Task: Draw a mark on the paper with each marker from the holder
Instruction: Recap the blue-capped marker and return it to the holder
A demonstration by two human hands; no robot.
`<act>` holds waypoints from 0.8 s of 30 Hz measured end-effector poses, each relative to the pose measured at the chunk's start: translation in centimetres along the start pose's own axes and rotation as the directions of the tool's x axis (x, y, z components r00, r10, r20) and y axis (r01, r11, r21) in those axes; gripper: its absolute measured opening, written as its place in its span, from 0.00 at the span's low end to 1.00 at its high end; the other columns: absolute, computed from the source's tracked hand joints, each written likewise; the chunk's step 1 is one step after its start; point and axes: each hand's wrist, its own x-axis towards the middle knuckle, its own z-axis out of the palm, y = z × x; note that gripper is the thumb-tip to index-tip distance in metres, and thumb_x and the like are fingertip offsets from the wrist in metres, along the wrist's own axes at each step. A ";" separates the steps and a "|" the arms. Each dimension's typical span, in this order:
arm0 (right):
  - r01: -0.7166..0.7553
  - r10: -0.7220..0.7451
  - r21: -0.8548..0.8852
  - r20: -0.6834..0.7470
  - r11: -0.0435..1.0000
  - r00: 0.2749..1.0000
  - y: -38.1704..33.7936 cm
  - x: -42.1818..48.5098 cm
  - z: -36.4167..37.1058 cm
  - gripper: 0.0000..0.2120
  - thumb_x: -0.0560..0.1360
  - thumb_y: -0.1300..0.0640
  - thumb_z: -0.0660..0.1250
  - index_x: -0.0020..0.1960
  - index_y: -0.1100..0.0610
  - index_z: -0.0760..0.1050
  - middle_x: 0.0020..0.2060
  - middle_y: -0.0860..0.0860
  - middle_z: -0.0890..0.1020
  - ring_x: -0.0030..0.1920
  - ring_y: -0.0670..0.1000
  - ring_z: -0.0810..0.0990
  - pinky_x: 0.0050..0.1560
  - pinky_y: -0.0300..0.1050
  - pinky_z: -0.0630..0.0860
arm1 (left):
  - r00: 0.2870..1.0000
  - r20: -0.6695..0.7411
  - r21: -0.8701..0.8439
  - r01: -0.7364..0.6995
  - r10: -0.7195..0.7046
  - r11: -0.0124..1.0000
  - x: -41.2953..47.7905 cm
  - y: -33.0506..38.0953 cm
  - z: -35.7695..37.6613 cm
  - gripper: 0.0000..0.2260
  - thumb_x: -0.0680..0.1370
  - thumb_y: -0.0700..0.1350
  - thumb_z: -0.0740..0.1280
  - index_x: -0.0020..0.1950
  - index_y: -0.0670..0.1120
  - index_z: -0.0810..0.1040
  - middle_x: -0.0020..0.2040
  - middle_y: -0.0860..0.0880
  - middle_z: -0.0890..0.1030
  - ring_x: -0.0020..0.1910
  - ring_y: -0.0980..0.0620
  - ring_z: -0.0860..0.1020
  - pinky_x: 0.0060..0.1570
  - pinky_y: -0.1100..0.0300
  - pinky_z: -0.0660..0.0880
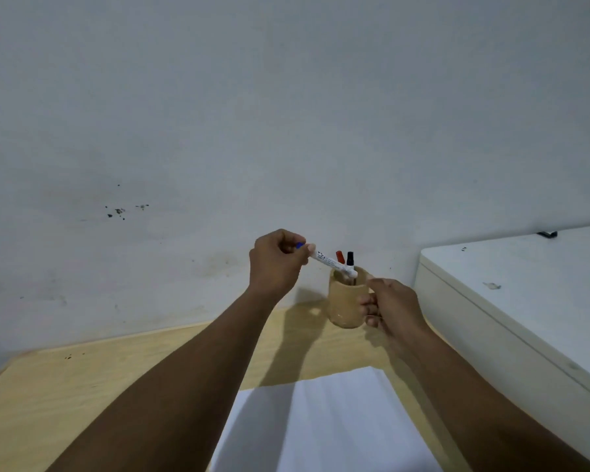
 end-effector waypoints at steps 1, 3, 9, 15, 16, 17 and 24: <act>0.027 -0.026 -0.022 0.006 0.999 1.000 -0.3 0.3 -0.5 0.07 0.80 0.57 0.66 0.53 0.61 0.77 0.32 0.56 0.80 0.24 0.49 0.74 0.21 0.39 0.67 | 0.999 0.015 0.064 -0.032 0.031 0.997 0.4 0.1 0.7 0.05 0.73 0.44 0.78 0.45 0.44 0.84 0.38 0.46 0.86 0.38 0.50 0.87 0.39 0.65 0.77; 0.070 -0.071 -0.097 0.001 0.993 0.998 -0.8 0.9 -1.1 0.06 0.79 0.60 0.66 0.54 0.61 0.78 0.32 0.54 0.81 0.25 0.49 0.75 0.23 0.39 0.68 | 0.996 0.056 0.164 -0.084 0.076 0.983 1.1 0.2 2.0 0.05 0.73 0.45 0.78 0.44 0.46 0.84 0.39 0.46 0.86 0.40 0.49 0.86 0.42 0.62 0.80; 0.159 -0.173 -0.319 -0.015 0.934 0.985 -1.3 3.0 -1.6 0.07 0.76 0.61 0.65 0.51 0.56 0.80 0.36 0.53 0.84 0.32 0.52 0.80 0.31 0.42 0.72 | 0.957 0.283 0.254 -0.138 0.063 0.957 1.6 -0.2 6.0 0.14 0.73 0.52 0.77 0.53 0.46 0.85 0.39 0.50 0.87 0.42 0.57 0.84 0.45 0.61 0.77; 0.195 -0.204 -0.331 0.007 0.923 0.979 -1.4 4.9 -1.7 0.07 0.75 0.63 0.65 0.50 0.53 0.79 0.39 0.59 0.84 0.32 0.52 0.80 0.31 0.42 0.71 | 0.944 0.313 0.502 -0.261 0.108 0.824 3.6 -1.8 7.9 0.16 0.81 0.40 0.63 0.67 0.45 0.81 0.63 0.43 0.82 0.62 0.45 0.80 0.62 0.53 0.76; 0.198 -0.208 -0.330 0.005 0.923 0.978 -1.4 5.1 -1.8 0.07 0.75 0.62 0.65 0.49 0.52 0.78 0.41 0.61 0.85 0.32 0.52 0.80 0.32 0.42 0.71 | 0.928 0.357 0.548 -0.303 0.110 0.779 3.8 -2.2 8.1 0.17 0.80 0.39 0.63 0.67 0.45 0.81 0.63 0.43 0.81 0.62 0.44 0.80 0.61 0.52 0.76; 0.202 -0.212 -0.327 0.005 0.923 0.977 -1.3 5.3 -1.8 0.07 0.75 0.62 0.65 0.49 0.51 0.78 0.42 0.62 0.86 0.33 0.52 0.80 0.33 0.43 0.71 | 0.918 0.381 0.572 -0.328 0.110 0.752 4.0 -2.4 8.2 0.16 0.80 0.40 0.65 0.67 0.46 0.81 0.61 0.44 0.82 0.60 0.44 0.80 0.58 0.52 0.77; 0.259 -0.269 -0.291 0.006 0.921 0.963 -2.4 4.8 -1.7 0.07 0.77 0.63 0.65 0.52 0.55 0.79 0.38 0.57 0.85 0.32 0.51 0.79 0.31 0.39 0.71 | 0.951 0.236 0.496 -0.293 0.198 0.817 5.3 -1.1 6.3 0.06 0.77 0.45 0.73 0.51 0.47 0.86 0.46 0.49 0.87 0.45 0.50 0.84 0.50 0.54 0.80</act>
